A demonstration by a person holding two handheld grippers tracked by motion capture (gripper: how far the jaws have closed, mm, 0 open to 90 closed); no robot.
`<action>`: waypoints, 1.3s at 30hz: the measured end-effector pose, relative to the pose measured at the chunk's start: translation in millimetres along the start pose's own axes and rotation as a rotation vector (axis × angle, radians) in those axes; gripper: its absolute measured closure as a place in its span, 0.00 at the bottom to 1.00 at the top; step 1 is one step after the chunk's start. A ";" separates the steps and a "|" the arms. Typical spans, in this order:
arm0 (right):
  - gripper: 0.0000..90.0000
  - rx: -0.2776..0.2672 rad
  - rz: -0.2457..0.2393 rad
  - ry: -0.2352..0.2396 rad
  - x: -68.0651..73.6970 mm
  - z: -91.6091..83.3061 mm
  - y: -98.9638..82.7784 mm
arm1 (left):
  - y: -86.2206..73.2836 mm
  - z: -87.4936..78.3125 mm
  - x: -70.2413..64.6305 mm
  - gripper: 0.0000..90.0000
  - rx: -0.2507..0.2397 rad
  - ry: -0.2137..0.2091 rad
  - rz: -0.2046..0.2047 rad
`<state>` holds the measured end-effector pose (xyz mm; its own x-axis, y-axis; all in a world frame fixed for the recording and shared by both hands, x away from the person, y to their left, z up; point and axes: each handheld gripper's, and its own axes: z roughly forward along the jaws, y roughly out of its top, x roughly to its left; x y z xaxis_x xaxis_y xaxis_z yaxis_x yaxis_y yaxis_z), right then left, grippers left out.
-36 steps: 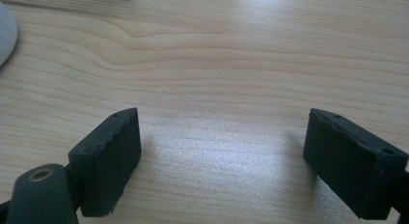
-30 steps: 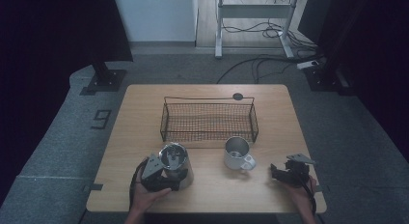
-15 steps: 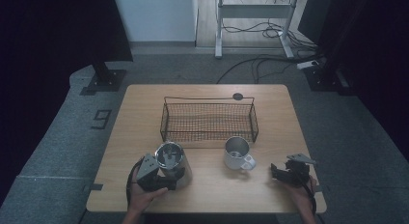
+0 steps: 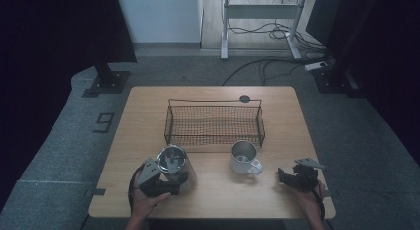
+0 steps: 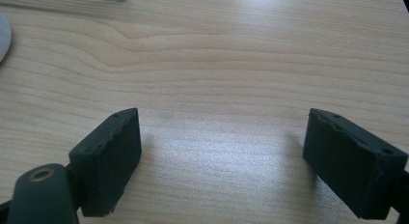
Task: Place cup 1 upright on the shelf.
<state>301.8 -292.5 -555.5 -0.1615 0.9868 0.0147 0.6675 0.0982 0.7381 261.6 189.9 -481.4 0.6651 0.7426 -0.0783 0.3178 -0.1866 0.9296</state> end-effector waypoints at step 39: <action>0.14 0.000 0.014 -0.011 -0.3 -0.1 0.1 | 24.2 -6.1 14.8 0.05 -0.035 0.012 -0.051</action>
<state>301.8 -292.8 -555.4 -0.1444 0.9894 0.0179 0.6700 0.0845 0.7376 275.0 200.3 -457.9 0.6406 0.7582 -0.1216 0.3270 -0.1261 0.9366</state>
